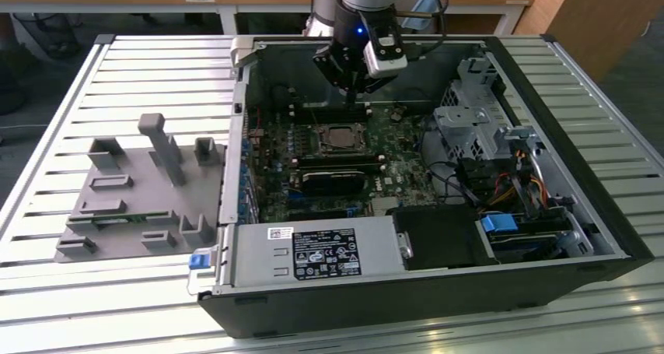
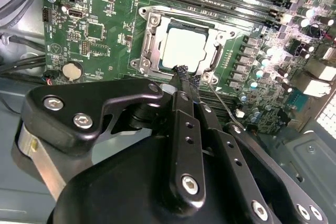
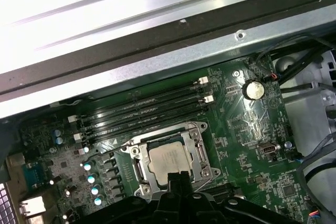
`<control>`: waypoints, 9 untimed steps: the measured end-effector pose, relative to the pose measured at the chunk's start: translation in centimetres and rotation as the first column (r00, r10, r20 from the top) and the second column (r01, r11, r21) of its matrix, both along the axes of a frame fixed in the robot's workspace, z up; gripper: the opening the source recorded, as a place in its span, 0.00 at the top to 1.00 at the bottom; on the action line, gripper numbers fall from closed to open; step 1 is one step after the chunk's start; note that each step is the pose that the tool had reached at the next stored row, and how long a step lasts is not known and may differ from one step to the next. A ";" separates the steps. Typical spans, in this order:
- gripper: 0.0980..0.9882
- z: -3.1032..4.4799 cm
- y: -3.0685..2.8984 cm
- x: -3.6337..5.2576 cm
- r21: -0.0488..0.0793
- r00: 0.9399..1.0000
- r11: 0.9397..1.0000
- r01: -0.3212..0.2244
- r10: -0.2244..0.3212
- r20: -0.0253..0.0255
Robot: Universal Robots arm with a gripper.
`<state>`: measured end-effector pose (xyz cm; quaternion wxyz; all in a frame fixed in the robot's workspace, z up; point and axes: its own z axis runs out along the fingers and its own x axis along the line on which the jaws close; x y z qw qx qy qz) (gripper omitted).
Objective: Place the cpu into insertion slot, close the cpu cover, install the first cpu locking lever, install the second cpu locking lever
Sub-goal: 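Install the first cpu locking lever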
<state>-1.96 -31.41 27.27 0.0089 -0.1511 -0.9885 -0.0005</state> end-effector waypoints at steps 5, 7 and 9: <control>0.99 0.00 0.00 0.01 0.000 1.000 1.000 -0.023 0.023 0.000; 0.99 0.00 0.00 0.01 0.000 0.999 0.999 -0.032 0.032 0.000; 0.99 0.00 0.00 0.02 0.000 0.999 0.999 -0.041 0.041 0.000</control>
